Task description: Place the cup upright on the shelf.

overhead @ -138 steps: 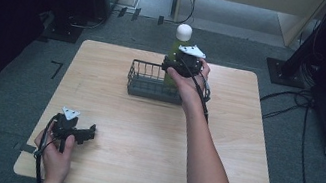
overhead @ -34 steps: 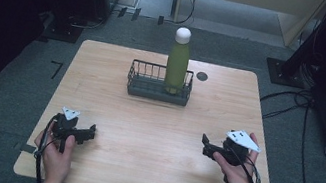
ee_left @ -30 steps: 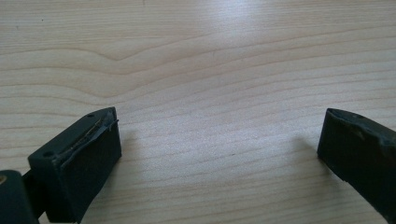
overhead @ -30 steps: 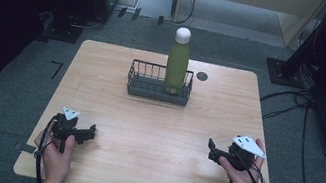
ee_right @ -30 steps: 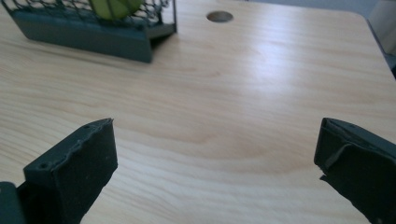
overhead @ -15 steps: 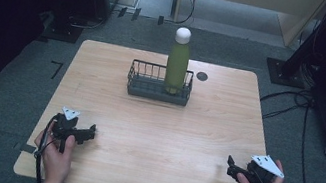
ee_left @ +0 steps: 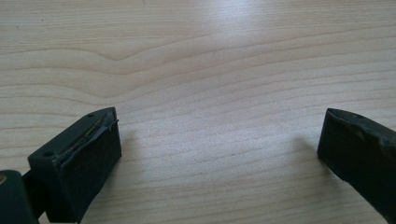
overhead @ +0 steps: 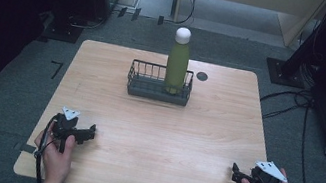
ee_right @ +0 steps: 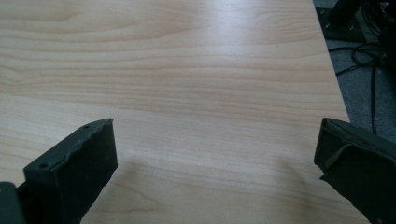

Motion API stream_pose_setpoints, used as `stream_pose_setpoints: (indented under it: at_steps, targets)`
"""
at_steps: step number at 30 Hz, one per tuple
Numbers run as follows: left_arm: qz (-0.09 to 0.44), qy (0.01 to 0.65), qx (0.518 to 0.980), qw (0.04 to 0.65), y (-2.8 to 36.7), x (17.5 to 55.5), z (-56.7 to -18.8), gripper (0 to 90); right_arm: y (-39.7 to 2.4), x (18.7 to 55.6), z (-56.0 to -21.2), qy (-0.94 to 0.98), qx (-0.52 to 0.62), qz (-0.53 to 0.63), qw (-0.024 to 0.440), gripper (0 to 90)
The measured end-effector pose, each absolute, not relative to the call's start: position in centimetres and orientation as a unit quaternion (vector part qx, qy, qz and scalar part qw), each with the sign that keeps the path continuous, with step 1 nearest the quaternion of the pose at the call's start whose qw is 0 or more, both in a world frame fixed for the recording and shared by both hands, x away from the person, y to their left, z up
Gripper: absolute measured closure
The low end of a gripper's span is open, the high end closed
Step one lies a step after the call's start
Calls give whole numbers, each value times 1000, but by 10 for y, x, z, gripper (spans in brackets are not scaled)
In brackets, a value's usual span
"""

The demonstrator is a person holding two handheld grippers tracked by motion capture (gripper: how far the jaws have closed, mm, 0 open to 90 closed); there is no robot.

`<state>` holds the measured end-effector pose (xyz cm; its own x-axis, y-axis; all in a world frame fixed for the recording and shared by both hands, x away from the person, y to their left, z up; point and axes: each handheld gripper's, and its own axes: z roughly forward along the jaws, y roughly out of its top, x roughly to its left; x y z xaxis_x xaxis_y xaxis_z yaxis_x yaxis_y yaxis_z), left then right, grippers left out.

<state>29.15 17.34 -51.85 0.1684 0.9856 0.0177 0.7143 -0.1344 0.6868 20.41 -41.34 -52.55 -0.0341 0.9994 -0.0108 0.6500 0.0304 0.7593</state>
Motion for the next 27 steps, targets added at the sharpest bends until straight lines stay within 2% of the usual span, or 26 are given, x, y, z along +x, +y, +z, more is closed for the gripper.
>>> stream_pose_setpoints:
  at_steps: [4,27]
  targets:
    - [245,597,712,277,173,291,-519,1,-414,211,-528,659,644,288,259,0]
    - [245,597,712,277,173,292,-518,1,-413,211,-528,660,644,287,259,0]
